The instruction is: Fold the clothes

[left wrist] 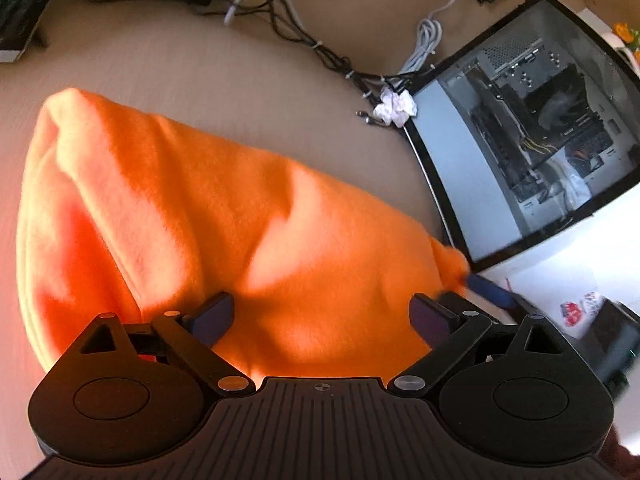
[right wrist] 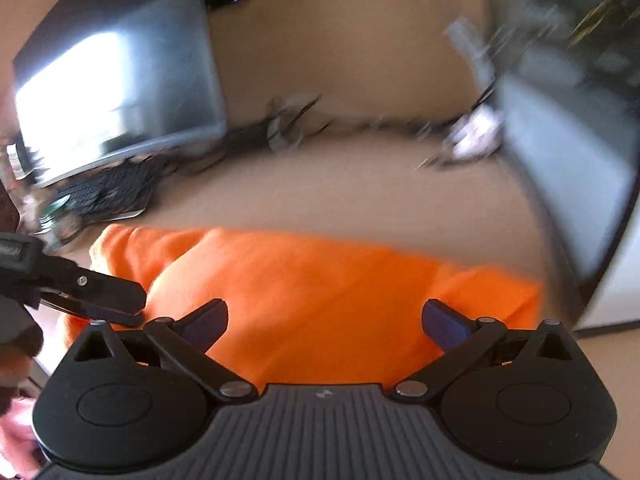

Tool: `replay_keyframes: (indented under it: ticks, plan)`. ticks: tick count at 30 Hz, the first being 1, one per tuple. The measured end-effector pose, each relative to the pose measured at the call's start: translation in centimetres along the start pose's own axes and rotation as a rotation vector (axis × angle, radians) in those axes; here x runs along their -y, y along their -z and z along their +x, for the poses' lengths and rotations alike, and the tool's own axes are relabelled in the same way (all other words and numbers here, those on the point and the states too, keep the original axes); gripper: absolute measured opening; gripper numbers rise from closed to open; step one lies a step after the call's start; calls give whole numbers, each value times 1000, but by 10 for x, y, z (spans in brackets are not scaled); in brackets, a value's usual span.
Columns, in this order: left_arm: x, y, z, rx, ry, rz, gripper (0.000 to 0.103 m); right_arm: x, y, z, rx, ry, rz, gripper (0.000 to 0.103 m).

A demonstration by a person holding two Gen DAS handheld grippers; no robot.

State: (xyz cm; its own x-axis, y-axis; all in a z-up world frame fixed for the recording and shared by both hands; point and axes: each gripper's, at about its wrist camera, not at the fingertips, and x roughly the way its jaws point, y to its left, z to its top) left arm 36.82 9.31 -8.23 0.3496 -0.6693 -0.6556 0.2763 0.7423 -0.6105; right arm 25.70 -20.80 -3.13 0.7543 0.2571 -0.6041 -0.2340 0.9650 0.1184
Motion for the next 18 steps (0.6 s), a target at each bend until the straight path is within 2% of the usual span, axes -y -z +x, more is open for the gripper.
replay_keyframes:
  ticks: [2, 4, 5, 7, 9, 12, 15, 18]
  plan:
    - [2, -19, 12, 14, -29, 47, 97, 2, 4, 9, -64, 151, -86, 103]
    - [6, -37, 21, 27, -52, 78, 97, 5, 16, 27, -199, 215, -131, 103]
    - [10, -40, 18, 36, -54, 83, 97, 7, 22, 30, -235, 208, -112, 103]
    - [18, -47, 13, 55, -57, 93, 97, 4, 28, 24, -231, 182, -64, 103]
    - [26, -53, 7, 73, -60, 102, 97, -7, 32, 16, -237, 152, -98, 103]
    - [27, -44, -6, 60, -25, 96, 97, -21, 31, -5, -242, 25, -189, 103]
    - [22, -30, -3, -2, 19, 77, 97, -15, 21, -38, -184, -68, -242, 103]
    - [18, -25, 15, -49, -11, 81, 97, -3, 5, -58, -106, -73, -217, 103]
